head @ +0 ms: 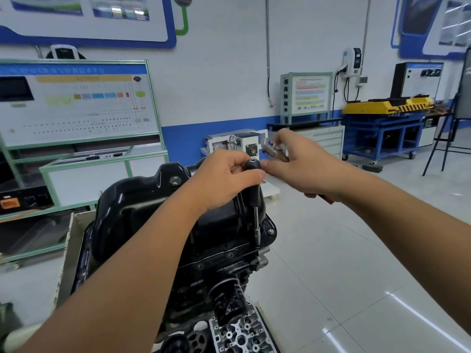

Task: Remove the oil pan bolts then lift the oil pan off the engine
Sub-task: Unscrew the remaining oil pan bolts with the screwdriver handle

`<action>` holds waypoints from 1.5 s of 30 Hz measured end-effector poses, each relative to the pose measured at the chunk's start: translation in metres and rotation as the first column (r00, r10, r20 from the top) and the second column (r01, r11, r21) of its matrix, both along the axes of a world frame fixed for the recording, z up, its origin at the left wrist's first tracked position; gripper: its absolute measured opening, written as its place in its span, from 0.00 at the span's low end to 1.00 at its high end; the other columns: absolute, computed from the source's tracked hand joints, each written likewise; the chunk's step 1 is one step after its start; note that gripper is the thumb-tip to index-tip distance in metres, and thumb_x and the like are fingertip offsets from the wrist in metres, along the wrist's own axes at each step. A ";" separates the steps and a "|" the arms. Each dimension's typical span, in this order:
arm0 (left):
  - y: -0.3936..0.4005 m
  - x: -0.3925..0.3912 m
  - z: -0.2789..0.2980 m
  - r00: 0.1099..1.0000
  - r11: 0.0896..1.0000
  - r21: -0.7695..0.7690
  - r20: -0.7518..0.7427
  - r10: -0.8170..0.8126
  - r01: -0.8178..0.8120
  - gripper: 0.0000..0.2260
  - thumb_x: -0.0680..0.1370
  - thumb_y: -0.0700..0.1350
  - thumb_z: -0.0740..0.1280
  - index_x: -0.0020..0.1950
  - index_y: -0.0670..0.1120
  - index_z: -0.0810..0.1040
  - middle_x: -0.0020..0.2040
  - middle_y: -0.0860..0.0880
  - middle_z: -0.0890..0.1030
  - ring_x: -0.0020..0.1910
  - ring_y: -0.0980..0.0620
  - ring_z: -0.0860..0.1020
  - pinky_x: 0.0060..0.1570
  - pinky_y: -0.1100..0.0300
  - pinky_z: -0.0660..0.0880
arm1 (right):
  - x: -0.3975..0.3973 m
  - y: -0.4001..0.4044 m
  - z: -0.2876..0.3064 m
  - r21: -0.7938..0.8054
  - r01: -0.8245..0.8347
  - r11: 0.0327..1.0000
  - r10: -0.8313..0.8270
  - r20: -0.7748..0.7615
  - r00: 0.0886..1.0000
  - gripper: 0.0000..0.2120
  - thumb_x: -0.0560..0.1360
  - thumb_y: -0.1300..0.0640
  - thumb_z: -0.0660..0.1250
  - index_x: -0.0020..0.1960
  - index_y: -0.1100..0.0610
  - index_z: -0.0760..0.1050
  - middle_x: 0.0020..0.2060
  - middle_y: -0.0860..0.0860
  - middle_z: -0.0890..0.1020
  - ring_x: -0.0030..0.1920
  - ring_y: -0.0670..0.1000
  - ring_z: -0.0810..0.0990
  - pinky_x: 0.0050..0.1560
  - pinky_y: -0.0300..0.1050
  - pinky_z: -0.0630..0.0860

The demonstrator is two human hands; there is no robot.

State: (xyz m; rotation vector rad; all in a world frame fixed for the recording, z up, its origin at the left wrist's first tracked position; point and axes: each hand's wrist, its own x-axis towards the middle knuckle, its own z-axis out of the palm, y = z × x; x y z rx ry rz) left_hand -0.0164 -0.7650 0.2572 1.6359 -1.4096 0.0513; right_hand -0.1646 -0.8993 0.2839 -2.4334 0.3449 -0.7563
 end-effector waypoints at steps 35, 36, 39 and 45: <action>0.002 0.008 0.007 0.996 0.994 0.073 -0.047 -0.082 0.086 0.09 0.78 0.49 0.74 0.56 0.49 0.86 0.27 0.57 0.62 0.27 0.56 0.59 0.28 0.65 0.59 | -0.013 0.011 0.050 -0.360 -0.131 0.924 0.067 -0.184 0.981 0.06 0.82 0.54 0.68 0.57 0.47 0.83 0.37 0.53 0.85 0.26 0.44 0.75 0.30 0.38 0.76; 0.001 0.007 0.006 0.994 0.992 0.073 -0.059 -0.094 0.098 0.09 0.78 0.50 0.75 0.56 0.48 0.86 0.27 0.57 0.62 0.27 0.56 0.60 0.29 0.66 0.60 | -0.013 0.012 0.048 -0.369 -0.128 0.920 0.064 -0.179 0.982 0.06 0.82 0.54 0.68 0.57 0.48 0.83 0.36 0.52 0.84 0.27 0.43 0.75 0.30 0.35 0.75; -0.001 0.004 0.005 0.988 0.991 0.047 -0.101 -0.118 0.123 0.10 0.72 0.53 0.75 0.51 0.52 0.87 0.29 0.54 0.70 0.29 0.56 0.67 0.38 0.65 0.68 | -0.013 0.019 0.039 -0.418 -0.076 0.905 0.027 -0.122 0.992 0.05 0.82 0.54 0.68 0.56 0.49 0.82 0.35 0.42 0.79 0.32 0.42 0.77 0.33 0.33 0.69; -0.009 -0.001 0.001 0.997 0.997 -0.039 0.013 -0.072 0.073 0.07 0.64 0.58 0.69 0.37 0.59 0.84 0.32 0.55 0.82 0.33 0.62 0.75 0.40 0.66 0.73 | -0.007 0.038 0.010 -0.655 0.153 0.740 -0.169 0.038 0.985 0.20 0.84 0.38 0.51 0.50 0.52 0.72 0.34 0.49 0.71 0.38 0.58 0.74 0.37 0.50 0.65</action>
